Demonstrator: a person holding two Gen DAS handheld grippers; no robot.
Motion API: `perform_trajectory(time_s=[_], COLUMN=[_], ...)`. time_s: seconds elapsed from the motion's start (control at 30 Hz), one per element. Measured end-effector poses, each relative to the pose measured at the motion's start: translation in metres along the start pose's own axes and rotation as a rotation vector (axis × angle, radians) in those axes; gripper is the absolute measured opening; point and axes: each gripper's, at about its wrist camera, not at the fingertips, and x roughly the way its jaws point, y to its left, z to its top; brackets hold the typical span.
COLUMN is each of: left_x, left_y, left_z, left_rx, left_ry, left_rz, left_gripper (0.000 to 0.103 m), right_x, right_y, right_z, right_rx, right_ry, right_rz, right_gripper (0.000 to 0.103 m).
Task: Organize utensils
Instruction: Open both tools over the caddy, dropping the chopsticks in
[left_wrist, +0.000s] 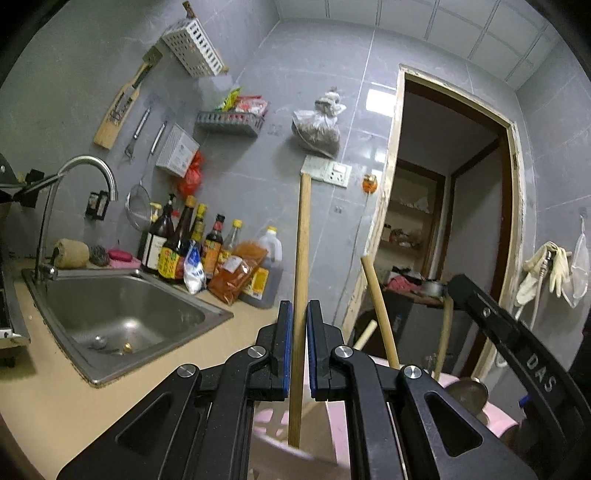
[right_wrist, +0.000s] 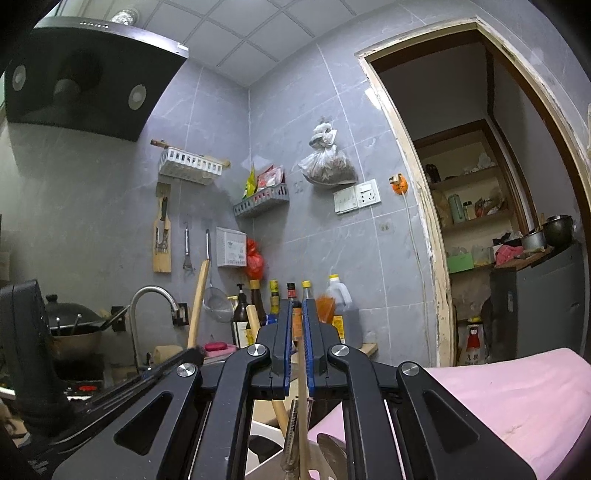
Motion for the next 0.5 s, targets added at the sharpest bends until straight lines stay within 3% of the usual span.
perform_trajectory(time_s=[0.17,0.23,0.3,0.4,0.5], left_x=[-0.001,-0.001,-0.003,-0.007,-0.011], left_y=[-0.003,-0.005,-0.006,-0.007,-0.007], left_z=[-0.002,-0.003,-0.003,-0.002,0.002], left_rx=[0.011,0.018,0.019,0.01,-0.009], left_ry=[0.025,0.034,0.034,0.027,0.031], left_rz=[-0.023,-0.029,-0.035,-0.045,-0.065], left_gripper=[0.006,0.007,0.009,0.017,0.034], right_x=[-0.003,-0.005,-0.006,-0.008,-0.011], right_y=[0.002,0.002,0.002,0.001,-0.002], right_z=[0.001,0.002,0.004,0.006,0.011], right_rx=[0.001,0.001,0.004,0.012,0.027], right_ry=[-0.005,-0.013,-0.021,-0.019,-0.009], right_rz=[-0.001,-0.004,-0.009,-0.03,-0.061], right_gripper=[0.009,0.022,0.025,0.026,0.032])
